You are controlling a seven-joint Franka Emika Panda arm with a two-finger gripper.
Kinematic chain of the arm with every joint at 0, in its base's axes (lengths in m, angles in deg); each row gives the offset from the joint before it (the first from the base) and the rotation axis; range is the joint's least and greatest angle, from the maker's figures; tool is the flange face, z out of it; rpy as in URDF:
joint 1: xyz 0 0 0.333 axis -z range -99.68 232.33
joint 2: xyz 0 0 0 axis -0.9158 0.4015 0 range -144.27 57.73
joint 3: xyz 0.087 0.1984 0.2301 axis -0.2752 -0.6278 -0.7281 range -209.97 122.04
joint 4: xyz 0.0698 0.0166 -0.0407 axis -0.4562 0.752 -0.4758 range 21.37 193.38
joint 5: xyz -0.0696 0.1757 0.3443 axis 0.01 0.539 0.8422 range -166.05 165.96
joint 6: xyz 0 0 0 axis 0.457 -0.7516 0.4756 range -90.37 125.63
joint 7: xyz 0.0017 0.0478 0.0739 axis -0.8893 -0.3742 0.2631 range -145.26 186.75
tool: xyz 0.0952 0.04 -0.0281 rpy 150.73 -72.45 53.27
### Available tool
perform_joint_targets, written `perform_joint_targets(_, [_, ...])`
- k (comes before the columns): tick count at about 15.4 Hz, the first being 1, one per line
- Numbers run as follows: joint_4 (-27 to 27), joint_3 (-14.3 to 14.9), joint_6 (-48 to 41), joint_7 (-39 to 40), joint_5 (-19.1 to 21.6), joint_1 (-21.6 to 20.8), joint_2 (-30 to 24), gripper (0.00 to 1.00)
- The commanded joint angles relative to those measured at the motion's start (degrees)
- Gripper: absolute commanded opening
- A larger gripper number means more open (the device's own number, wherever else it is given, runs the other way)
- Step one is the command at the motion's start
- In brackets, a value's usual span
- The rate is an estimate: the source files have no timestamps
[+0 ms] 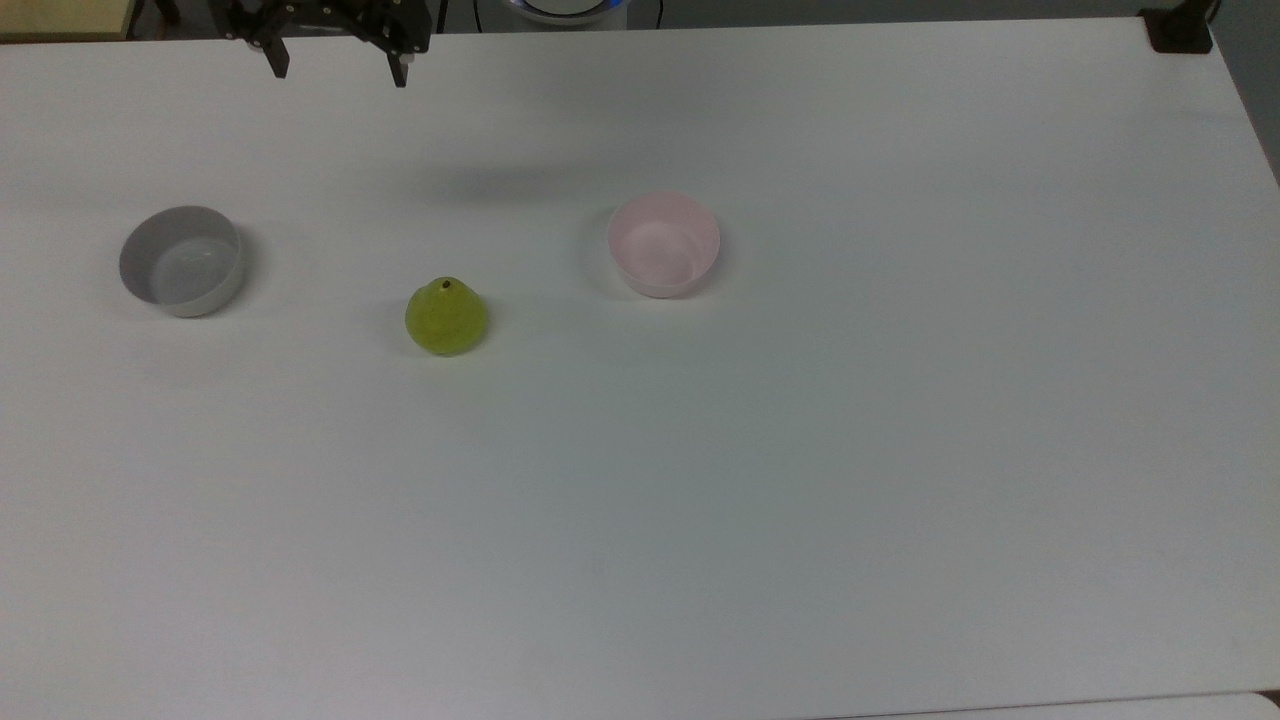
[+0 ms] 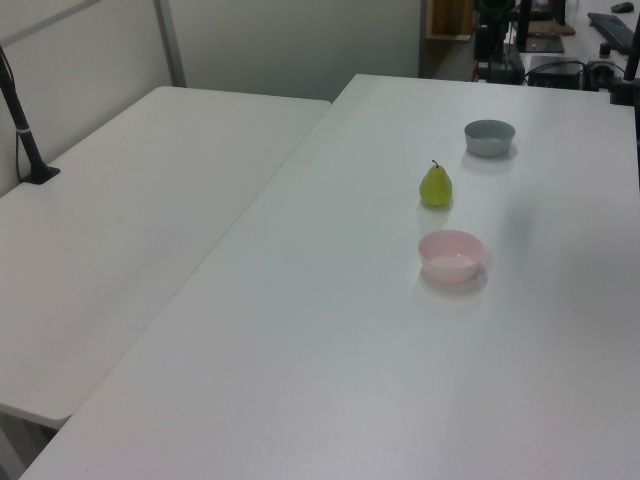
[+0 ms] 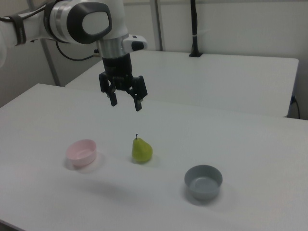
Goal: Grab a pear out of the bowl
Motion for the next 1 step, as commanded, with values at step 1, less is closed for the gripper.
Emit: perform_joint_targets(1, [1.70, -0.56, -0.71, -1.25, 0.62, 0.04, -1.41, 1.00])
